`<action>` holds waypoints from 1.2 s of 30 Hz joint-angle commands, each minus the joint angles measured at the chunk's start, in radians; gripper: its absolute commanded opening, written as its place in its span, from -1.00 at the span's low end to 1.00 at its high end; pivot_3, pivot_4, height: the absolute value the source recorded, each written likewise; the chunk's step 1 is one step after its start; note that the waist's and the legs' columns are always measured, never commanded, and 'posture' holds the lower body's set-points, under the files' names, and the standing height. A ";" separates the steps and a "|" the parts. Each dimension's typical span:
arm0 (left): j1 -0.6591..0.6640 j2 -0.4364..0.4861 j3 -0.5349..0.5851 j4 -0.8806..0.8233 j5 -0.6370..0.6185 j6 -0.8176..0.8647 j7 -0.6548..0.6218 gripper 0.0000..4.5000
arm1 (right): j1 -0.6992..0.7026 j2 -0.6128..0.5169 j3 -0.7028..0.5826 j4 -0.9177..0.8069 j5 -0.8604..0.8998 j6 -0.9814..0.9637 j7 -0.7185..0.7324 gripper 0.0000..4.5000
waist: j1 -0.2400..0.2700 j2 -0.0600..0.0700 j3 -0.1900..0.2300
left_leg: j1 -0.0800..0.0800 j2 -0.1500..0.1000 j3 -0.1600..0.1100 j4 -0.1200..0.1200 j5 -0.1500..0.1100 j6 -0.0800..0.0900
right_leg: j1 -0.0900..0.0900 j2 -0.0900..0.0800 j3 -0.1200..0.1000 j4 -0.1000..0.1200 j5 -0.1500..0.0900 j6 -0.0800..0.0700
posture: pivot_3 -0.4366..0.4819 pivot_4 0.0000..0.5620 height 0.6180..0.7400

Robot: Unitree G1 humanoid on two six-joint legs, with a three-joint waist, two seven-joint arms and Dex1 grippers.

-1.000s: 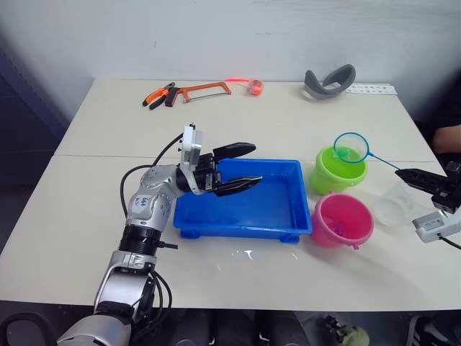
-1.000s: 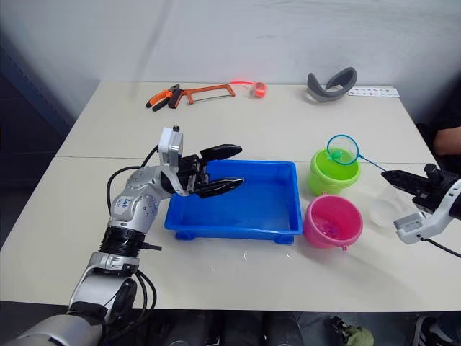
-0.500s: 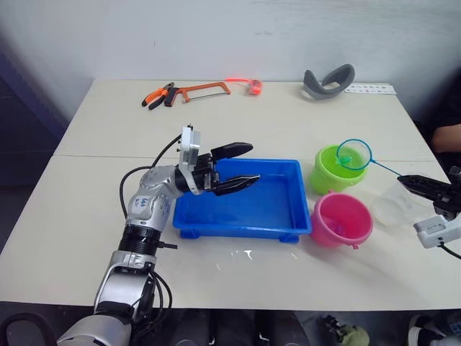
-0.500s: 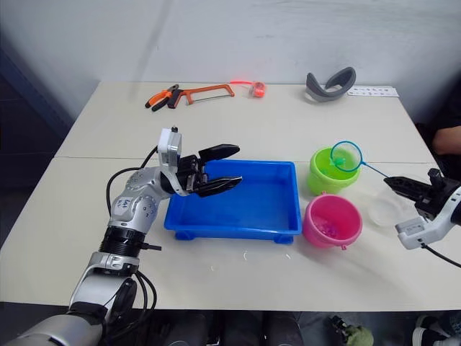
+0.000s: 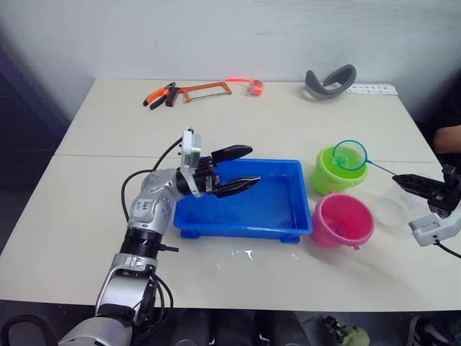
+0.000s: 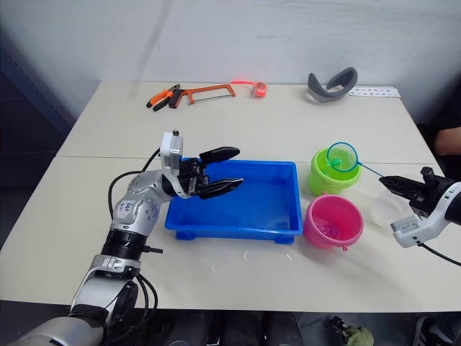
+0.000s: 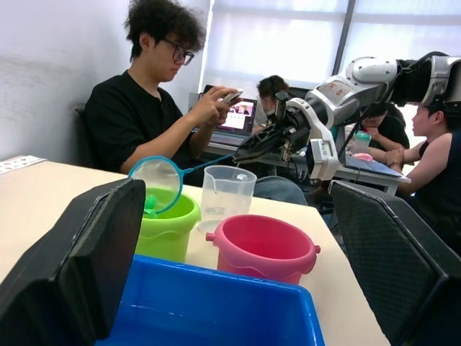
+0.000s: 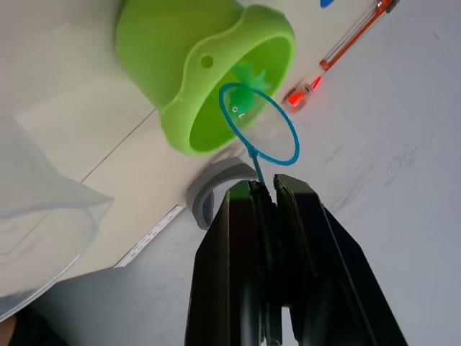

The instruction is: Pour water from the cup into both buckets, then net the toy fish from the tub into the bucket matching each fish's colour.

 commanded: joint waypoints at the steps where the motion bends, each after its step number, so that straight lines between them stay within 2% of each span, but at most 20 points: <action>1: 0.001 -0.009 0.005 -0.037 -0.002 -0.014 0.007 0.98 | 0.017 -0.032 -0.047 0.036 -0.013 0.039 -0.058 -1.00 | 0.000 0.000 0.000 | 0.000 0.000 0.000 0.000 0.000 0.000 | 0.000 0.000 0.000 0.000 0.000 0.000 | -0.05 -0.47 1.00; 4: 0.000 -0.012 0.003 -0.033 0.001 -0.017 0.007 0.98 | 0.034 -0.052 -0.033 0.008 -0.015 -0.021 -0.089 -1.00 | 0.000 0.000 0.000 | 0.000 0.000 0.000 0.000 0.000 0.000 | 0.000 0.000 0.000 0.000 0.000 0.000 | -0.05 -0.47 1.00; 8: -0.006 -0.017 0.006 -0.027 -0.001 -0.022 0.009 0.98 | 0.025 -0.061 -0.022 0.056 -0.031 0.020 -0.121 -1.00 | -0.002 0.001 0.000 | 0.000 0.000 0.000 0.000 0.000 0.000 | 0.000 0.000 0.000 0.000 0.000 0.000 | -0.05 -0.47 1.00; 11: -0.010 -0.020 0.008 -0.018 0.001 -0.027 0.007 0.98 | 0.041 -0.074 -0.011 0.026 -0.054 0.017 -0.124 -1.00 | -0.002 0.001 0.000 | 0.000 0.000 0.001 0.000 0.000 0.000 | 0.000 0.000 0.001 0.000 0.000 0.000 | -0.05 -0.47 1.00; 15: -0.008 -0.030 0.007 -0.013 0.003 -0.037 0.013 0.98 | 0.006 -0.069 -0.009 0.064 -0.064 0.112 -0.101 -1.00 | -0.002 0.001 0.000 | 0.000 0.000 0.001 0.000 0.000 0.000 | 0.000 0.000 0.001 0.000 0.000 0.000 | -0.05 -0.47 1.00; 24: -0.013 -0.063 0.003 0.010 0.013 -0.067 0.020 0.98 | -0.099 -0.082 0.064 0.003 -0.049 0.079 -0.043 -1.00 | -0.002 0.001 0.000 | 0.000 0.000 0.000 0.000 0.000 0.000 | 0.000 0.000 0.000 0.000 0.000 0.000 | -0.05 -0.47 1.00; 36: -0.010 -0.081 0.010 0.022 0.015 -0.083 0.026 0.98 | -0.108 -0.147 0.106 0.005 -0.135 0.039 -0.111 -1.00 | -0.002 0.002 0.000 | 0.000 0.000 0.001 0.000 0.000 0.000 | 0.000 0.000 0.000 0.000 0.000 0.000 | -0.05 -0.47 1.00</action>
